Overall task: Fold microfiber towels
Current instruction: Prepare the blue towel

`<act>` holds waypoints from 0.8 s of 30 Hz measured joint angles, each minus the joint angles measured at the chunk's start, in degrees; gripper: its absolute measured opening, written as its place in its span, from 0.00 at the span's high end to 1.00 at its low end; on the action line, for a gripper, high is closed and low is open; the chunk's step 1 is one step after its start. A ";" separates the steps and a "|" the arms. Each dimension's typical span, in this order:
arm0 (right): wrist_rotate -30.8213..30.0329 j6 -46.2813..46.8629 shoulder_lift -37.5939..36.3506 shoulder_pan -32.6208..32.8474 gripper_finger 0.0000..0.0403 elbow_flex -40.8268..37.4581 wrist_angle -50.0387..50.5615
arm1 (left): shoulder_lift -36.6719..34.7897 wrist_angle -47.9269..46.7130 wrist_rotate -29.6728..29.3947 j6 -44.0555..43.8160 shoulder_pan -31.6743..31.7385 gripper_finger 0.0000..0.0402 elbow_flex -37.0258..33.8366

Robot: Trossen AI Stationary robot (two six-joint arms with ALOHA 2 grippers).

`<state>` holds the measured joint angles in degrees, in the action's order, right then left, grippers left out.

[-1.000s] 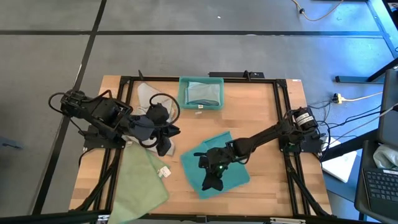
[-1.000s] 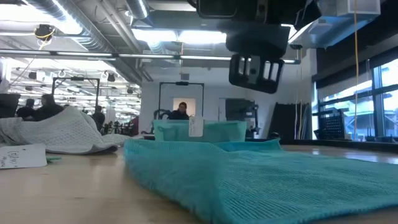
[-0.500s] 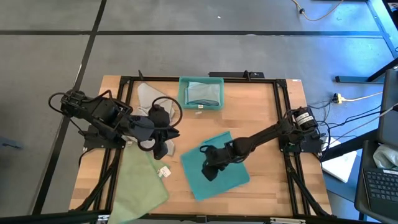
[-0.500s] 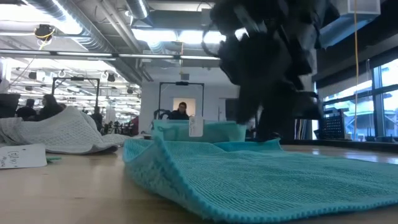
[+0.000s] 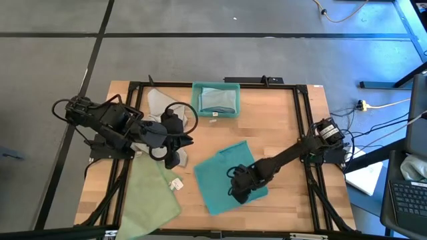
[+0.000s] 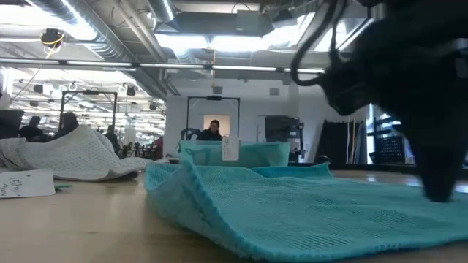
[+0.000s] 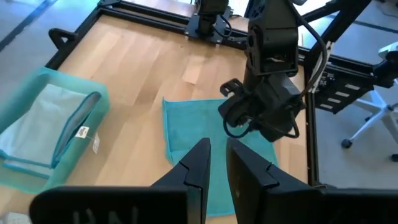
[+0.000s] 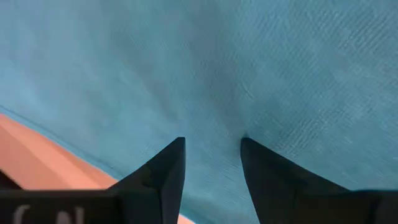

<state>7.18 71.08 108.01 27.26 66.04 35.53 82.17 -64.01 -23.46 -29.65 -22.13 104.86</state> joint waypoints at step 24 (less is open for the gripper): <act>-11.25 -15.98 -7.10 -0.94 0.61 0.12 29.85 | 0.00 -0.38 -3.26 -8.79 -0.89 0.89 -0.02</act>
<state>-4.07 55.11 100.91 26.33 66.16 65.38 82.17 -64.38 -26.72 -38.44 -23.02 104.84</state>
